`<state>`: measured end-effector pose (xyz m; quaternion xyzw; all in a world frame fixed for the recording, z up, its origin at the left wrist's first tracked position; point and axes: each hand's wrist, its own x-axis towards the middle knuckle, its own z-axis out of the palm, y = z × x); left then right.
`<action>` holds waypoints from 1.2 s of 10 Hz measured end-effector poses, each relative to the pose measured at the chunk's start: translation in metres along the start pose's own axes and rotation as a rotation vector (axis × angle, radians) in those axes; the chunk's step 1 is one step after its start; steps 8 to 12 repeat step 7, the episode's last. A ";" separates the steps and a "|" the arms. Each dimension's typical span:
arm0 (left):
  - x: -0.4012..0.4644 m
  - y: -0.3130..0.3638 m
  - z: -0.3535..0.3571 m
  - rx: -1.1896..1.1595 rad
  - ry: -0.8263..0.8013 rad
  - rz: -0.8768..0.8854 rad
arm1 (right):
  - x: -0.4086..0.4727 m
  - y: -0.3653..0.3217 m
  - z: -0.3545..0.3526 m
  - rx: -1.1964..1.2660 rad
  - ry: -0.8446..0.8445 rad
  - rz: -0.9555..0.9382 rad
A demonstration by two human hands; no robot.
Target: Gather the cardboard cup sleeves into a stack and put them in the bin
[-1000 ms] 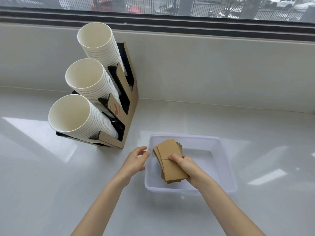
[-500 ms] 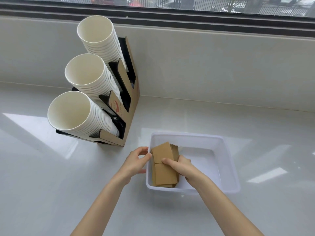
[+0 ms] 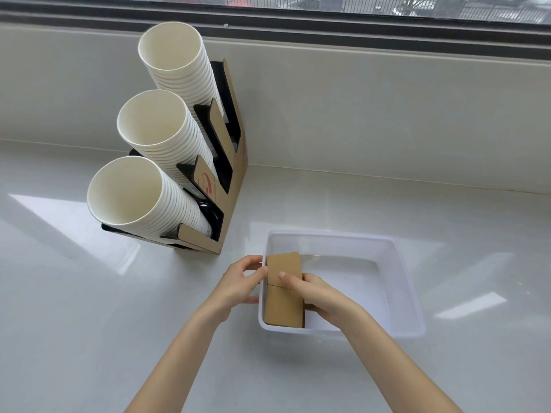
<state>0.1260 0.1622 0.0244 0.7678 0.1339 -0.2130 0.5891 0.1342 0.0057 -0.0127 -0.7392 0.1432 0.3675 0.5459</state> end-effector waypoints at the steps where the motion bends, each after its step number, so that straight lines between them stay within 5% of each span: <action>1: 0.000 0.001 0.001 0.012 0.001 -0.001 | -0.005 -0.002 -0.003 -0.015 0.042 0.020; 4: 0.002 -0.002 0.001 0.060 0.010 0.015 | -0.022 -0.007 -0.006 0.011 -0.002 -0.056; 7: 0.007 0.012 0.005 0.468 0.079 0.107 | -0.054 -0.024 -0.022 -0.384 0.184 -0.139; 12: 0.007 0.012 0.005 0.468 0.079 0.107 | -0.054 -0.024 -0.022 -0.384 0.184 -0.139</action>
